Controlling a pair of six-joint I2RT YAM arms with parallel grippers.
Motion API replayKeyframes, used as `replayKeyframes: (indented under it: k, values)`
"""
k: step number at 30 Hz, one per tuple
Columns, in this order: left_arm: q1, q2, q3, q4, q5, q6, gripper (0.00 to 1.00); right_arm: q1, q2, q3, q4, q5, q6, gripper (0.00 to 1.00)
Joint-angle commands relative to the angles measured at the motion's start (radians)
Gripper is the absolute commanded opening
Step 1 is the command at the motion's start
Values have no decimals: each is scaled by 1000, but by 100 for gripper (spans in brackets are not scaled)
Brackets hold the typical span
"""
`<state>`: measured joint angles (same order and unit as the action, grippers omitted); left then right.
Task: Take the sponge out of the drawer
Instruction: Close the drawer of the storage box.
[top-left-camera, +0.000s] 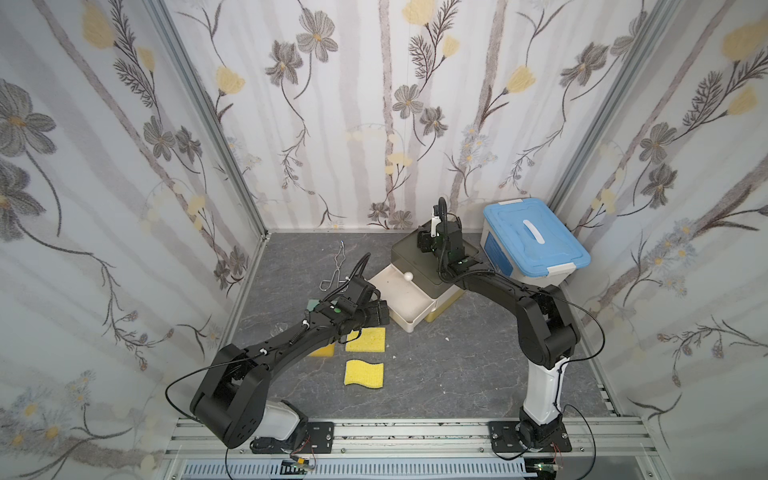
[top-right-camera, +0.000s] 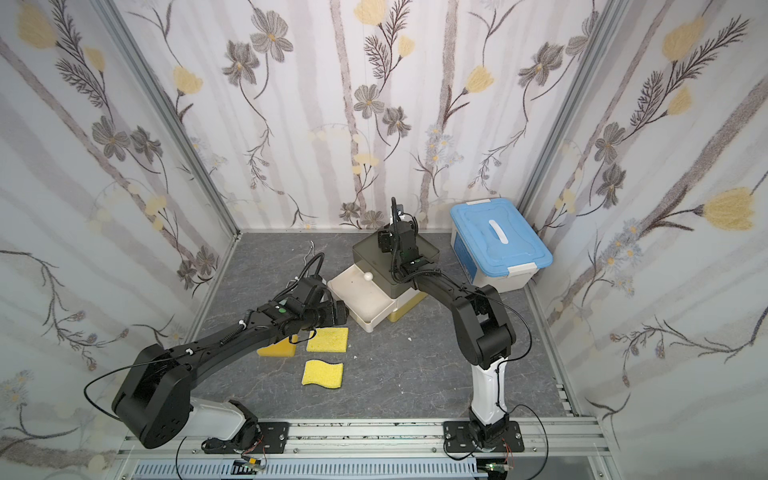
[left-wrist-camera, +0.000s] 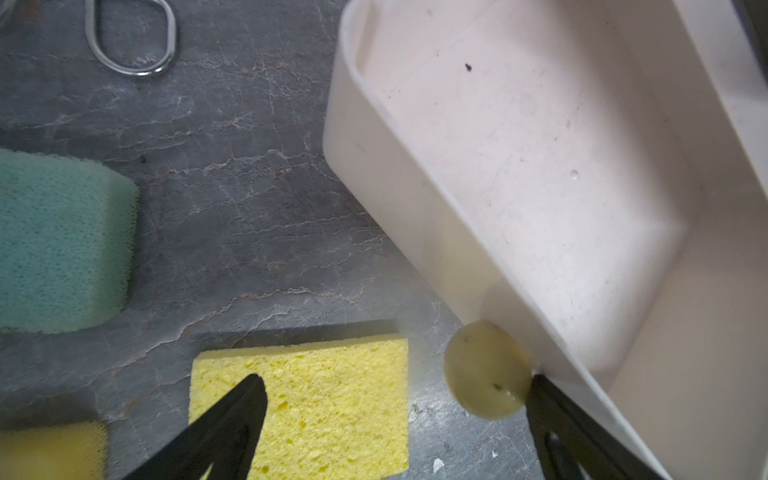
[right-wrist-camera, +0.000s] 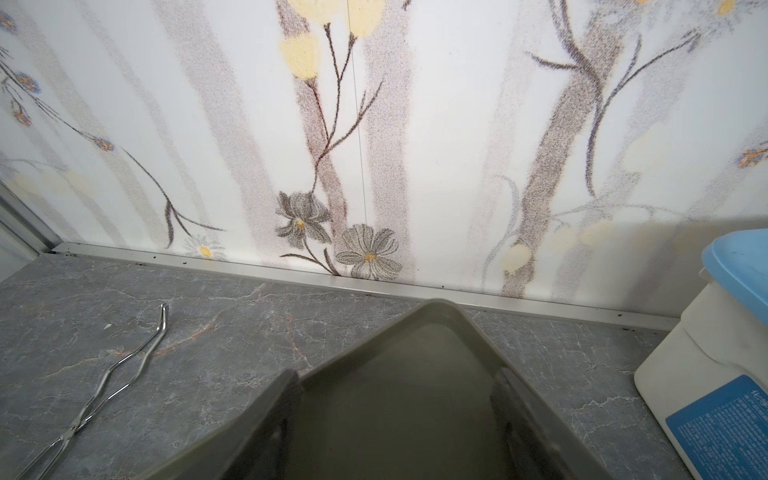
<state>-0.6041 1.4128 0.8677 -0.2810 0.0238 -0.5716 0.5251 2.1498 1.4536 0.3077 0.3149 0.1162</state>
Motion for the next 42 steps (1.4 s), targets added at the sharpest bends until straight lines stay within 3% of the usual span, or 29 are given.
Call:
replayKeyframes:
  k: [1, 22, 42]
  values:
    - [1, 4, 4, 54, 16, 21, 100, 3, 50, -42, -506, -145, 130, 74]
    - [2, 95, 43, 173, 42, 54, 98, 10, 1, -63, -521, -118, 126, 74]
    - [4, 298, 206, 268, 98, 107, 96, 9, -36, -98, -541, -87, 120, 74]
